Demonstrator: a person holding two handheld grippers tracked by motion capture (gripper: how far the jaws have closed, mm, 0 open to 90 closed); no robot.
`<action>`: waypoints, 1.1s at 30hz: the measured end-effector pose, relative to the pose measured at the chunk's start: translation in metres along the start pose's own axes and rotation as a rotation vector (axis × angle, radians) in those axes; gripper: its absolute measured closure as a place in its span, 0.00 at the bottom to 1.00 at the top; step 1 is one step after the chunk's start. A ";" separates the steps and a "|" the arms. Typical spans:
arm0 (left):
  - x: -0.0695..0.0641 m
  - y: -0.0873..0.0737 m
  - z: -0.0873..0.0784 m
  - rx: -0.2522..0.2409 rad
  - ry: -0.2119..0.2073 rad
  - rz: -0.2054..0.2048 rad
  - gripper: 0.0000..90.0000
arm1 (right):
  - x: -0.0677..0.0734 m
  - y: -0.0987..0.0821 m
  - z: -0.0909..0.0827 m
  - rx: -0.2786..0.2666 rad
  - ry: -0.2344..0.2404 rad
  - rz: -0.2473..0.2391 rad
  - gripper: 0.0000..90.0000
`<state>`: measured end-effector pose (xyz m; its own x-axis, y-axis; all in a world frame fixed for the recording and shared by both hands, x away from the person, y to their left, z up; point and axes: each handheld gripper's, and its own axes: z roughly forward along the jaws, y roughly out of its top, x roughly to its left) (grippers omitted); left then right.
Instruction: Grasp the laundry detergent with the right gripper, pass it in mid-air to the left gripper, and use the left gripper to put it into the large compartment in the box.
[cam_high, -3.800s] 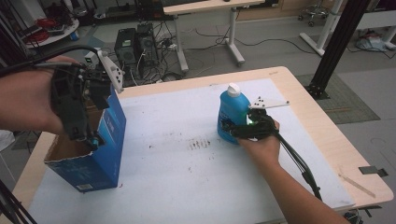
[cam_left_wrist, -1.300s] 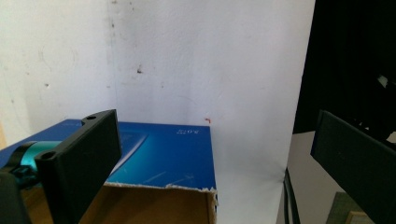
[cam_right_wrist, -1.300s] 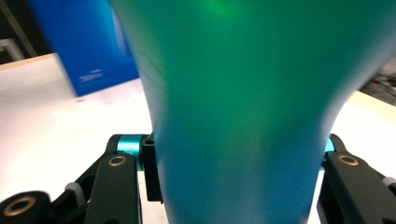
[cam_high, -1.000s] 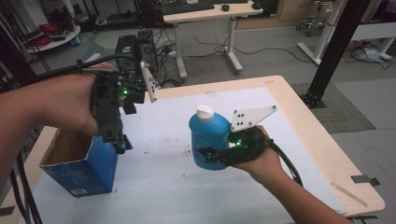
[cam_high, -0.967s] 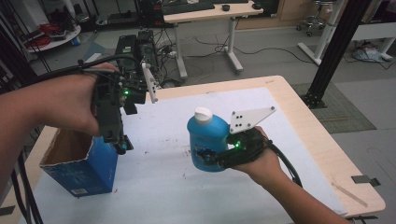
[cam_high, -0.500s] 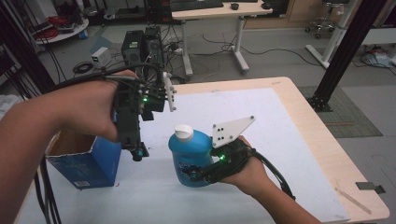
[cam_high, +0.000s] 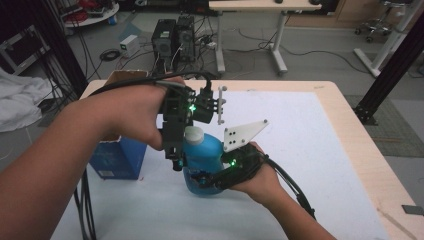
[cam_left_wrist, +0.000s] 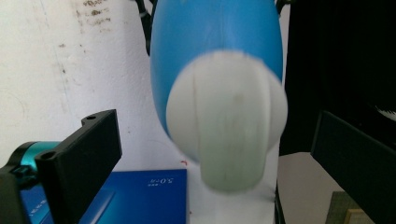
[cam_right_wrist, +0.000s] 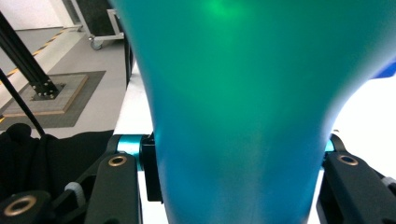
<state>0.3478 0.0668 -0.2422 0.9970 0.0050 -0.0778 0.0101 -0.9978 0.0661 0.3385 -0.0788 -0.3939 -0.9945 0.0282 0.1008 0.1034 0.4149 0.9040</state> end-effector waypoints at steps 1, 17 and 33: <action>-0.001 0.000 0.001 0.000 0.001 0.002 0.02 | 0.000 0.001 0.002 0.000 0.003 0.003 0.51; -0.007 0.002 0.011 0.014 0.017 -0.005 0.02 | -0.003 0.005 0.016 -0.021 0.048 0.003 0.51; -0.006 -0.001 0.021 0.027 0.038 -0.021 0.02 | -0.003 0.009 0.022 -0.036 0.072 -0.010 0.51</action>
<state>0.3401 0.0664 -0.2622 0.9987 0.0281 -0.0414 0.0297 -0.9988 0.0381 0.3425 -0.0550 -0.3952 -0.9919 -0.0419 0.1199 0.0950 0.3818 0.9194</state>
